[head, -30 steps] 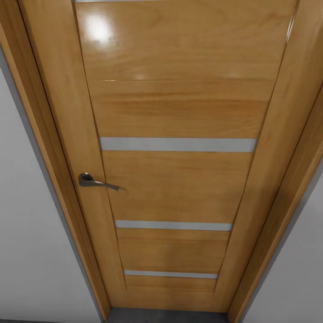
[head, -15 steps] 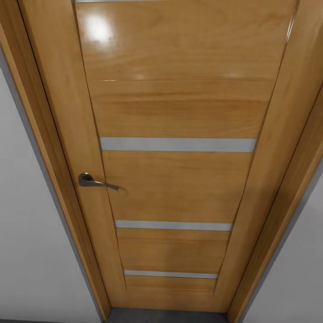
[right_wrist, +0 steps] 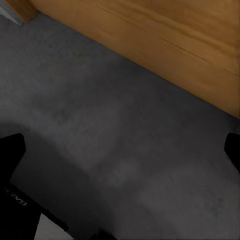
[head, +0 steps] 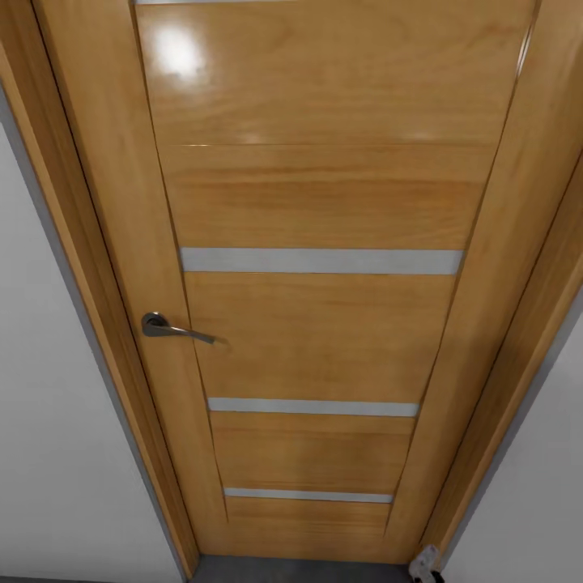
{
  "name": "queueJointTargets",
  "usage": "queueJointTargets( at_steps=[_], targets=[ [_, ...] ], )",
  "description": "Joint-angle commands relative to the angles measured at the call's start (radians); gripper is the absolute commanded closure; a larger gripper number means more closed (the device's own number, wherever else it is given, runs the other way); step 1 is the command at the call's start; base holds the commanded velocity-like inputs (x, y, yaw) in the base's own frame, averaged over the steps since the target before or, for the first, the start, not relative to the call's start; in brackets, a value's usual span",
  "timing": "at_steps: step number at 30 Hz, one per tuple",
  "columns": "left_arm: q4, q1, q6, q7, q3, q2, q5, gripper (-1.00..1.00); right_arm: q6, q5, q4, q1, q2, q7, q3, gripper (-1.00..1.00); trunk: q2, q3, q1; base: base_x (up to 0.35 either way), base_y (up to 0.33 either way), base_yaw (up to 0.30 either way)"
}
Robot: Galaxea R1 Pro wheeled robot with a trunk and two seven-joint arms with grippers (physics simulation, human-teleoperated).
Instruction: Move the two storage containers from the living room to the garage. In the garage, place one container on the floor and stack the other container on top of it (either order is fine).
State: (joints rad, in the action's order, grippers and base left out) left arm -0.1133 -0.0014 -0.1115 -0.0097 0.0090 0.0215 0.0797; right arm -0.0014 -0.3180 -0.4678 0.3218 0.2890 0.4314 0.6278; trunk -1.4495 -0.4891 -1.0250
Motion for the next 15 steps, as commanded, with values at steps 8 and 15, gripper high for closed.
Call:
queueJointTargets(
  at_steps=[8, 15],
  targets=[
    [0.000, 0.000, -0.002, -0.001, 0.000, 0.000, 0.008, -1.00, 0.110, -0.022, -0.183, 0.006, 0.004, 0.013, 0.005, -1.00, -0.001, -0.001, 0.000, 0.000, 0.000, 0.000],
    [0.000, 0.000, -0.002, -0.001, 0.000, 0.000, 0.008, -1.00, 0.277, -0.025, -0.358, 0.083, 0.015, 0.093, -0.057, -1.00, -0.001, -0.001, 0.000, 0.000, 0.000, 0.000]
  ],
)
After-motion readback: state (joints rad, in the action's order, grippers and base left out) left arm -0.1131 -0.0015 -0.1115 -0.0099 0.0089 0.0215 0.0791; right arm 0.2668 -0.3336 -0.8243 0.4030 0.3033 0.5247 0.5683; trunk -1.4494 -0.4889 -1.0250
